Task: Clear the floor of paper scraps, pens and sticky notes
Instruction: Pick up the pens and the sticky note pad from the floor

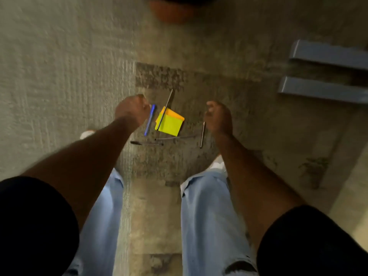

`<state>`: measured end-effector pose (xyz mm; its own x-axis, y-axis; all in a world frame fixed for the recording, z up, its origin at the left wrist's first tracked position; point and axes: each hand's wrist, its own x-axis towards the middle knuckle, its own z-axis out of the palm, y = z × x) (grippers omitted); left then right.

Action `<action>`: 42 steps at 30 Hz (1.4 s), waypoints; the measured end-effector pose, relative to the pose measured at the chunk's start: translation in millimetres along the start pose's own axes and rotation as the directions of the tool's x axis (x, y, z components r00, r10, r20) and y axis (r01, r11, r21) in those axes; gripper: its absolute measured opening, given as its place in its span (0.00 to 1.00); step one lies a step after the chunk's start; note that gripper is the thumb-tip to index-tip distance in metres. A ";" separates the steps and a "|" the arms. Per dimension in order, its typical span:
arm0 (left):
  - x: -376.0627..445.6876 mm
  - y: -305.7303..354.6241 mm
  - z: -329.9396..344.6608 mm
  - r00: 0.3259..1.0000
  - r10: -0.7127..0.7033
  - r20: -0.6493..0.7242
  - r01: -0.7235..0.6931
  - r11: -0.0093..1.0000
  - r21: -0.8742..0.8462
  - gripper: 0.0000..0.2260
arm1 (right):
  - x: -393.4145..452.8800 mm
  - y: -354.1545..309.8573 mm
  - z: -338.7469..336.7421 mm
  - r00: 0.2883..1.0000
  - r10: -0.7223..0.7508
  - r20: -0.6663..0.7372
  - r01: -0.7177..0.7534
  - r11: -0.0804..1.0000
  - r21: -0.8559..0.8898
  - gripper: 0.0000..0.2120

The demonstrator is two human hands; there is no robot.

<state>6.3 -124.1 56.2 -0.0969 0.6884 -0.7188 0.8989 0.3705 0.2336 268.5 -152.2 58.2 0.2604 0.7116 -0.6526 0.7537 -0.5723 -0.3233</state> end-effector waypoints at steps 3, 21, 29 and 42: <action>20.4 0.9 56.2 1.000 0.018 0.013 -0.020 0.996 0.091 0.13 | 12.1 44.0 42.3 0.993 0.114 -0.014 -0.114 0.991 -0.071 0.14; 67.9 15.6 106.5 0.959 0.283 -0.025 -0.274 0.943 0.191 0.09 | 8.4 81.9 113.4 0.918 -0.376 0.129 0.398 0.872 -0.287 0.03; 51.6 -12.5 85.7 0.930 0.342 -0.134 -0.343 0.939 0.013 0.11 | -4.1 59.3 131.1 0.800 -0.420 0.429 0.597 0.631 -0.496 0.14; 34.0 -37.0 80.5 0.942 0.325 0.080 -0.229 0.800 -0.554 0.12 | -21.0 88.6 93.1 0.872 -0.412 0.265 0.484 0.807 -0.337 0.09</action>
<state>4.1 -164.6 -29.6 0.2349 0.7189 -0.6542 0.5049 0.4848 0.7141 273.6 -255.8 -20.5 -0.2435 0.7480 -0.6174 0.9381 0.0200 -0.3458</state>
